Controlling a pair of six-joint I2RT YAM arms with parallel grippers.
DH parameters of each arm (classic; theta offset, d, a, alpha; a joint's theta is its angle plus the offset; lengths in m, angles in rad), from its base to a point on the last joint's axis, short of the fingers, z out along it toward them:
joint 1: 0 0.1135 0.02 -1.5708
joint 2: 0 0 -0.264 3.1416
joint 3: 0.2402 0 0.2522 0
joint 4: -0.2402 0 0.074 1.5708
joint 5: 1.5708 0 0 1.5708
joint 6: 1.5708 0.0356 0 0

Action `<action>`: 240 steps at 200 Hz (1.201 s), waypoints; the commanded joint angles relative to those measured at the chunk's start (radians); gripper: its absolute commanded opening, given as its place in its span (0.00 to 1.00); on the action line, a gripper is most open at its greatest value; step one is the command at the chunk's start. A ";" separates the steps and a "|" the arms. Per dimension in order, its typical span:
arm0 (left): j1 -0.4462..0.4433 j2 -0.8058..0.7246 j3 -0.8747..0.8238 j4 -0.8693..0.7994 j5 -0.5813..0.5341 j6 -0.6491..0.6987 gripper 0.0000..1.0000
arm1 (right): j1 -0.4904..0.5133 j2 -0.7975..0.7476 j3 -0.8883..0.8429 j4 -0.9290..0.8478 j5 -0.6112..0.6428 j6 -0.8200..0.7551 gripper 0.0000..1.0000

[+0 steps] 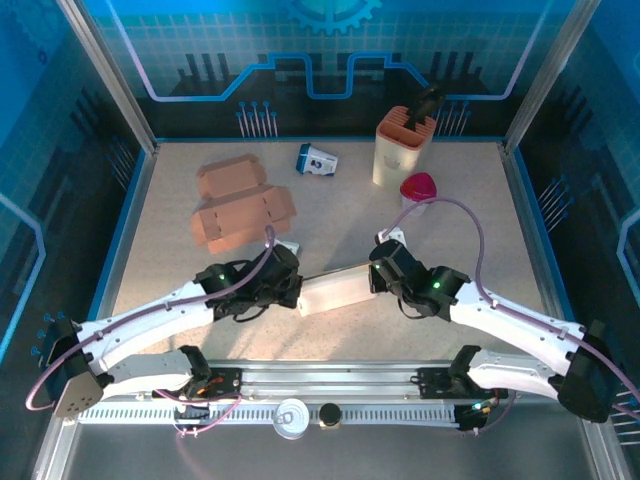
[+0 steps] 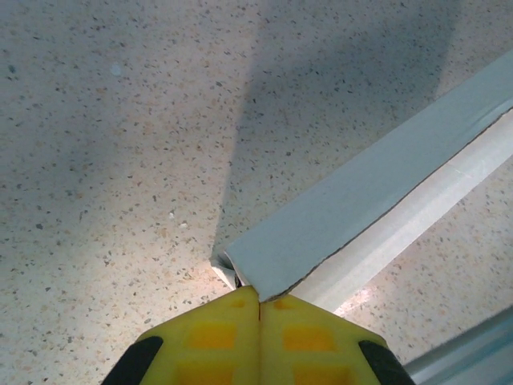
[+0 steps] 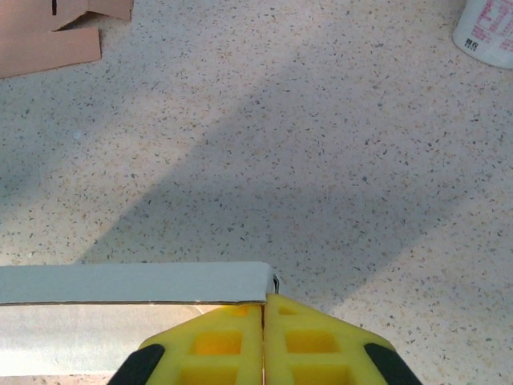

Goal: Fold the paper box

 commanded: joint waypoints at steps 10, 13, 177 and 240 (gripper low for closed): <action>-0.092 0.032 -0.005 0.003 -0.130 -0.083 0.00 | 0.025 -0.023 0.008 0.006 -0.096 0.050 0.10; -0.098 0.033 -0.007 0.004 -0.140 -0.088 0.00 | 0.024 -0.025 0.007 0.004 -0.097 0.053 0.11; -0.200 0.077 0.010 -0.016 -0.304 -0.169 0.00 | -0.039 -0.373 -0.171 -0.022 -0.205 0.756 0.71; -0.214 0.080 0.023 -0.025 -0.318 -0.169 0.00 | -0.039 -0.379 -0.269 0.190 -0.267 1.076 0.77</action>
